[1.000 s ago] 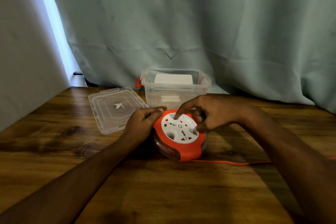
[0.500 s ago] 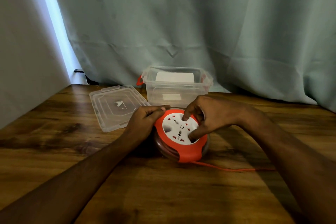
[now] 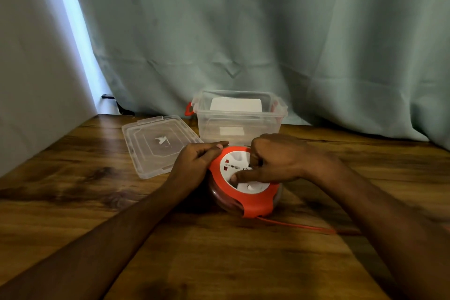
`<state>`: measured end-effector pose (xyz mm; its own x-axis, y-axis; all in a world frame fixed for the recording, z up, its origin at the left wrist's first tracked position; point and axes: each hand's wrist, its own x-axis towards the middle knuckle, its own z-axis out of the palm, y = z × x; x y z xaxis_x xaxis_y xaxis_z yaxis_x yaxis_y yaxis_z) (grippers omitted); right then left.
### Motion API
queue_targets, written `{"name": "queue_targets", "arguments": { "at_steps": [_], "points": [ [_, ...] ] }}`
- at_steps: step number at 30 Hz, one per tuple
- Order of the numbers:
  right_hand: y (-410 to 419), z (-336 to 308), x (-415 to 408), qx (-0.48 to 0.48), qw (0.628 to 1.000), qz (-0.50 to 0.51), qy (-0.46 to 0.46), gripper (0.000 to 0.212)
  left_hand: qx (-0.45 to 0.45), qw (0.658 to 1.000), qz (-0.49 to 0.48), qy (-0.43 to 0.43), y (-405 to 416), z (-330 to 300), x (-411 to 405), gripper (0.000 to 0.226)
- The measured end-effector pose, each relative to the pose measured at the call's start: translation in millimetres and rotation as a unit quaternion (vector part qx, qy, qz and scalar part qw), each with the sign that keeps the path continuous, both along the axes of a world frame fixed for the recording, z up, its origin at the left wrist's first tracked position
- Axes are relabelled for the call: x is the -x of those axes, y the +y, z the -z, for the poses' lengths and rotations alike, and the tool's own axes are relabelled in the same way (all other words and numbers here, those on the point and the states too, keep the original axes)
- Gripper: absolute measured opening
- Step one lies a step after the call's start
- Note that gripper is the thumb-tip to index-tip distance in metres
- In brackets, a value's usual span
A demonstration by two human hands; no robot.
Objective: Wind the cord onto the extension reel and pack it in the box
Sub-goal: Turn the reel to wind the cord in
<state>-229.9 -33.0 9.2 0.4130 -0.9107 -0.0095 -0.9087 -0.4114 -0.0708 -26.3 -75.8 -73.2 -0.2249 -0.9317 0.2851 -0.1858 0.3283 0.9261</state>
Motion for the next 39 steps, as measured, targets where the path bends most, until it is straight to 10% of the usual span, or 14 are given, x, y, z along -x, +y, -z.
{"name": "queue_targets", "arguments": {
  "at_steps": [5,13,39],
  "points": [
    [-0.1,-16.2,21.1,-0.03,0.997,-0.048,-0.06,0.012,-0.003,1.0,0.002,-0.001,0.5,0.5,-0.5,0.027],
    [-0.5,-17.7,24.4,-0.11,0.991,-0.058,-0.054,0.061,-0.012,0.999,0.036,-0.003,4.6,-2.4,0.4,0.029],
    [11.5,-13.3,-4.0,-0.002,0.998,-0.011,0.055,0.049,0.0,1.0,0.013,0.005,2.6,-0.3,-0.1,0.026]
  ]
}}
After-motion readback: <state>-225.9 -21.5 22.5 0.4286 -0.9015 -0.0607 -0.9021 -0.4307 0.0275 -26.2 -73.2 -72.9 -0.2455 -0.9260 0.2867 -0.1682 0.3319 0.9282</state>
